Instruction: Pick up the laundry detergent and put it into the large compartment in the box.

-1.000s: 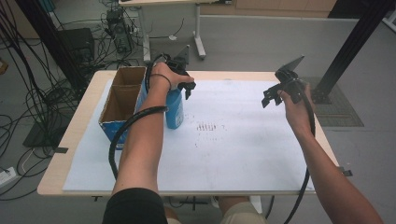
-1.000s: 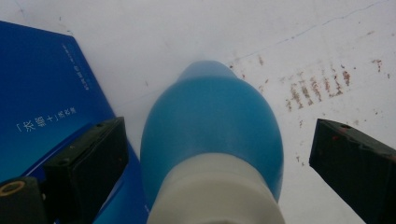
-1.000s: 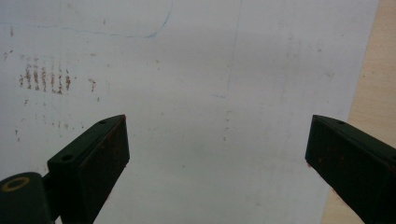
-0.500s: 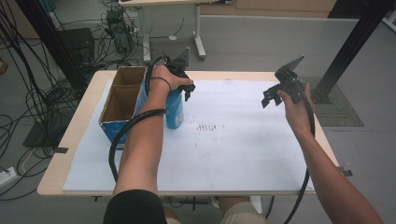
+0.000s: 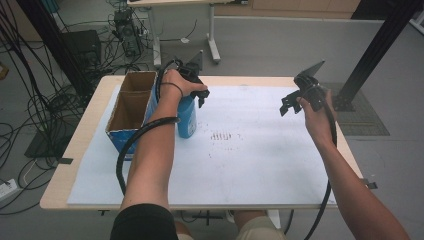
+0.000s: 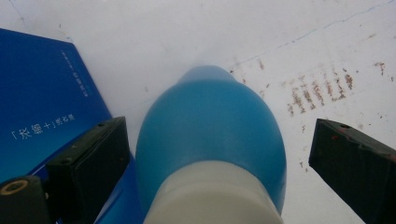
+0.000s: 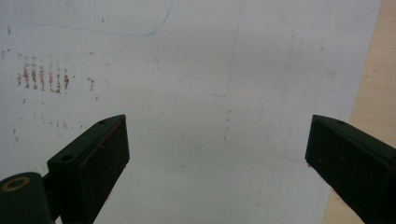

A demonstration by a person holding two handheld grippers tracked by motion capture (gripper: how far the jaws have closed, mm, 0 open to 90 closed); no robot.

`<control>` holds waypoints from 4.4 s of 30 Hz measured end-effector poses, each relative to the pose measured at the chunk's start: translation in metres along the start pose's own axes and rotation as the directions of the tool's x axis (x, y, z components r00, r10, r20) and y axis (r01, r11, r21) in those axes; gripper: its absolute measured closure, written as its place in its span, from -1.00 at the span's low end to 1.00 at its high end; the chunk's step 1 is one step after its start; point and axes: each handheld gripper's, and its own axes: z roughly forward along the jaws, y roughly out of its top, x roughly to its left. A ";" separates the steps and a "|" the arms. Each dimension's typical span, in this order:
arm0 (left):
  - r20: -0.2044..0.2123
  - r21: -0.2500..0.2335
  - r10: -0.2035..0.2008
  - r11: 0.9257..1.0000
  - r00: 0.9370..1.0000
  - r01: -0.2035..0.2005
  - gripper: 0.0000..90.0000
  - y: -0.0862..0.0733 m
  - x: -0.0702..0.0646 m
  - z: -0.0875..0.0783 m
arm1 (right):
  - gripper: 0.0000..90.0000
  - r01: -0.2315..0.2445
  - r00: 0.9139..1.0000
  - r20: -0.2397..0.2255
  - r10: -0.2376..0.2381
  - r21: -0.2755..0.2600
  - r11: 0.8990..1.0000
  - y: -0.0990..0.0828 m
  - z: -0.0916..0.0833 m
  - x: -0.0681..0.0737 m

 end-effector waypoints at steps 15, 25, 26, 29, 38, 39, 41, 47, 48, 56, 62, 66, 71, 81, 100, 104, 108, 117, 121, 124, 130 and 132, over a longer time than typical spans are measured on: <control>-0.009 -0.010 -0.002 1.000 1.000 0.002 -0.87 -0.002 -0.001 -0.002 | -0.86 -0.001 1.000 -0.002 0.001 -0.002 1.000 0.000 0.000 0.000; -0.011 -0.010 -0.001 1.000 1.000 0.001 -0.86 -0.001 -0.002 -0.003 | -0.86 0.002 1.000 -0.001 -0.002 -0.002 1.000 -0.001 -0.001 0.001; -0.010 -0.010 -0.001 1.000 1.000 0.001 -0.86 -0.001 -0.002 -0.003 | -0.86 0.004 1.000 -0.001 -0.004 -0.003 1.000 -0.001 -0.001 0.001; -0.012 -0.011 -0.001 1.000 1.000 0.001 -0.86 -0.002 -0.002 -0.003 | -0.86 0.007 1.000 0.001 -0.007 -0.002 1.000 0.000 -0.001 0.002; -0.008 -0.014 -0.001 1.000 1.000 0.001 -0.86 -0.002 -0.002 -0.003 | -0.86 0.007 1.000 0.002 -0.007 -0.004 1.000 -0.001 -0.001 0.003; -0.010 -0.013 0.002 1.000 1.000 -0.002 -0.86 -0.002 -0.003 -0.003 | -0.86 0.007 1.000 0.002 -0.007 -0.005 1.000 -0.001 -0.001 0.003; -0.011 -0.016 0.000 1.000 1.000 0.000 -0.86 -0.002 -0.003 -0.003 | -0.86 0.006 1.000 0.001 -0.006 -0.005 1.000 -0.001 -0.001 0.002; -0.014 -0.017 0.000 1.000 1.000 0.000 -0.85 -0.002 -0.003 -0.004 | -0.86 0.005 1.000 -0.002 -0.005 -0.006 1.000 -0.002 -0.001 0.001; -0.013 -0.015 -0.001 1.000 1.000 0.000 -0.85 -0.002 -0.002 -0.004 | -0.86 0.003 1.000 -0.004 -0.003 -0.004 1.000 -0.001 -0.001 0.001; -0.014 -0.013 0.001 1.000 1.000 -0.001 -0.85 -0.002 -0.002 -0.003 | -0.86 0.010 1.000 0.003 -0.010 -0.003 1.000 -0.001 0.000 0.004; -0.016 -0.018 0.000 1.000 1.000 0.000 -0.84 -0.003 -0.002 -0.004 | -0.86 0.010 1.000 0.004 -0.010 -0.004 1.000 -0.001 0.000 0.004; -0.018 -0.015 0.002 1.000 1.000 -0.003 -0.84 -0.003 -0.002 -0.004 | -0.86 0.010 1.000 0.004 -0.010 -0.005 1.000 -0.001 0.000 0.004; -0.020 -0.015 0.003 1.000 1.000 -0.003 -0.84 -0.003 -0.003 -0.004 | -0.86 0.011 1.000 0.006 -0.011 -0.003 1.000 -0.001 0.000 0.005; -0.021 -0.014 0.008 1.000 1.000 -0.008 -0.83 -0.002 -0.003 -0.002 | -0.86 0.010 1.000 0.007 -0.010 -0.001 1.000 0.000 0.001 0.005; -0.031 -0.028 -0.009 1.000 0.999 0.008 -0.58 -0.006 -0.006 0.000 | -0.86 0.014 1.000 0.007 -0.014 -0.002 1.000 0.001 0.002 0.007; -0.035 -0.029 -0.010 1.000 0.999 0.009 -0.46 -0.005 -0.007 -0.001 | -0.86 0.011 1.000 0.008 -0.011 -0.001 1.000 0.001 0.002 0.006; -0.037 -0.025 -0.014 1.000 0.999 0.013 -0.36 -0.005 -0.007 0.000 | -0.86 0.002 1.000 0.014 -0.002 -0.008 1.000 0.000 0.001 0.006; -0.038 -0.016 -0.019 1.000 0.999 0.019 -0.20 -0.006 -0.005 0.002 | -0.86 0.004 1.000 0.014 -0.004 -0.007 1.000 0.000 0.002 0.007; -0.030 -0.018 -0.020 1.000 0.999 0.020 -0.18 -0.007 -0.003 0.002 | -0.86 -0.003 1.000 0.009 0.003 -0.007 1.000 0.000 0.001 0.005; -0.028 -0.016 -0.021 1.000 0.999 0.021 -0.17 -0.007 -0.003 0.002 | -0.86 -0.004 1.000 0.010 0.005 -0.009 1.000 0.000 0.001 0.004; -0.024 -0.023 -0.029 0.999 0.999 0.028 -0.17 -0.008 -0.001 0.002 | -0.86 -0.005 1.000 0.012 0.005 -0.010 1.000 0.000 0.001 0.004; -0.024 -0.028 -0.031 0.999 0.999 0.031 -0.17 -0.009 -0.001 0.002 | -0.86 -0.001 1.000 0.012 0.001 -0.009 1.000 0.000 0.001 0.005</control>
